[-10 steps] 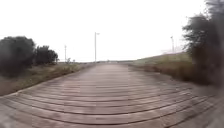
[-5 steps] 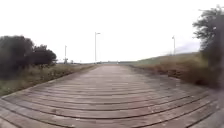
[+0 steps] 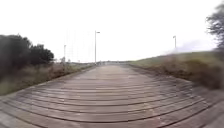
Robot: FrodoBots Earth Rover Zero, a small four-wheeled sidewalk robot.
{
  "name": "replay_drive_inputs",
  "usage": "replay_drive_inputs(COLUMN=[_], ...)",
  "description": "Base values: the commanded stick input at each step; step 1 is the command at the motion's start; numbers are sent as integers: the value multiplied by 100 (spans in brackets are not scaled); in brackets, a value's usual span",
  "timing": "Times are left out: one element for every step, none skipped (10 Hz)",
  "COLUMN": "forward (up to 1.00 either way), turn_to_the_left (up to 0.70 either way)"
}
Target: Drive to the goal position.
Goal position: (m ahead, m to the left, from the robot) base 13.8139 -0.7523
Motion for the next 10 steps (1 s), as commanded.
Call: replay_drive_inputs(forward=[100, 100, 100, 100, 100, 100, 100, 100, 100, 100], turn_to_the_left=[0, 0, 0, 0, 0, 0, 0, 0, 0, 0])
